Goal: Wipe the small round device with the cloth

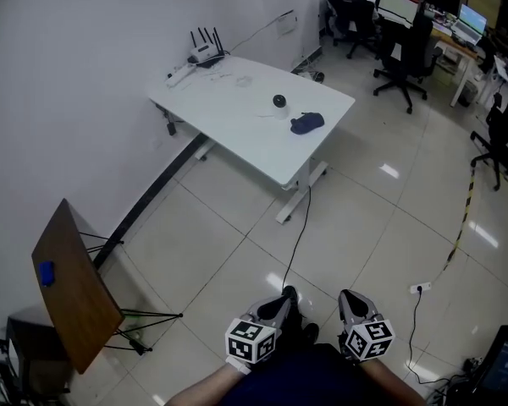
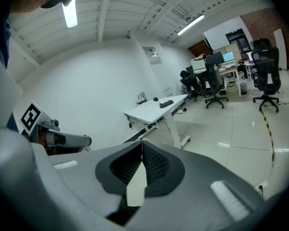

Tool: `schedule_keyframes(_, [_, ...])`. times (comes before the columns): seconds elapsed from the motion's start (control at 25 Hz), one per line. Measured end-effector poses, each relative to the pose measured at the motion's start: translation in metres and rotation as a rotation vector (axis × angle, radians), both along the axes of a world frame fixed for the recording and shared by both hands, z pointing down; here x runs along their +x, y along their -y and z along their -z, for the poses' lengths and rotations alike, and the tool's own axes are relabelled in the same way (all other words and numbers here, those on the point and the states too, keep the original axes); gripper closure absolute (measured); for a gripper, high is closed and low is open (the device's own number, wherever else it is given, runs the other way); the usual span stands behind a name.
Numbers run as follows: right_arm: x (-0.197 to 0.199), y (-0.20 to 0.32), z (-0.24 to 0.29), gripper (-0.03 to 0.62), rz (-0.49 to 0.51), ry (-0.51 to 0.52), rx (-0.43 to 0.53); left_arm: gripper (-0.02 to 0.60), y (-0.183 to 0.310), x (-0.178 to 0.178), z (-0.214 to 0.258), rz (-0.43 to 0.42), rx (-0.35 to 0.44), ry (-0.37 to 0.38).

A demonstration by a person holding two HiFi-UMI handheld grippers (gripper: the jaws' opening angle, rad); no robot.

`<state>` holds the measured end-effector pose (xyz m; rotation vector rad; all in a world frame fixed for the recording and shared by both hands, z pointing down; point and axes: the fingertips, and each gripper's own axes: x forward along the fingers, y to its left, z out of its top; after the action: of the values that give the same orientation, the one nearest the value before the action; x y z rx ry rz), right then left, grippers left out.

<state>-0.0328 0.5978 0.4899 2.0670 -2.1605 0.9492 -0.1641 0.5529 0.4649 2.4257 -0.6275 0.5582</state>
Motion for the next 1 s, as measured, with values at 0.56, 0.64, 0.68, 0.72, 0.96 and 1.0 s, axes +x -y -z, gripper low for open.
schedule_keyframes(0.56, [0.035, 0.112, 0.001, 0.582, -0.018, -0.056, -0.035, 0.578, 0.121, 0.039, -0.007, -0.021, -0.028, -0.054])
schedule_keyframes(0.64, [0.038, 0.127, 0.003, 0.582, -0.022, -0.069, -0.042, 0.578, 0.138, 0.041, -0.007, -0.024, -0.036, -0.063])
schedule_keyframes(0.68, [0.04, 0.135, 0.003, 0.582, -0.025, -0.075, -0.046, 0.578, 0.146, 0.043, -0.007, -0.027, -0.04, -0.068])
schedule_keyframes(0.72, [0.041, 0.142, 0.003, 0.582, -0.028, -0.079, -0.05, 0.578, 0.153, 0.045, -0.008, -0.031, -0.043, -0.072])
schedule_keyframes(0.96, [0.044, 0.174, 0.001, 0.582, -0.042, -0.093, -0.069, 0.578, 0.189, 0.052, -0.012, -0.054, -0.058, -0.087])
schedule_keyframes(1.0, [0.044, 0.178, 0.001, 0.582, -0.044, -0.096, -0.07, 0.578, 0.195, 0.053, -0.012, -0.056, -0.056, -0.088])
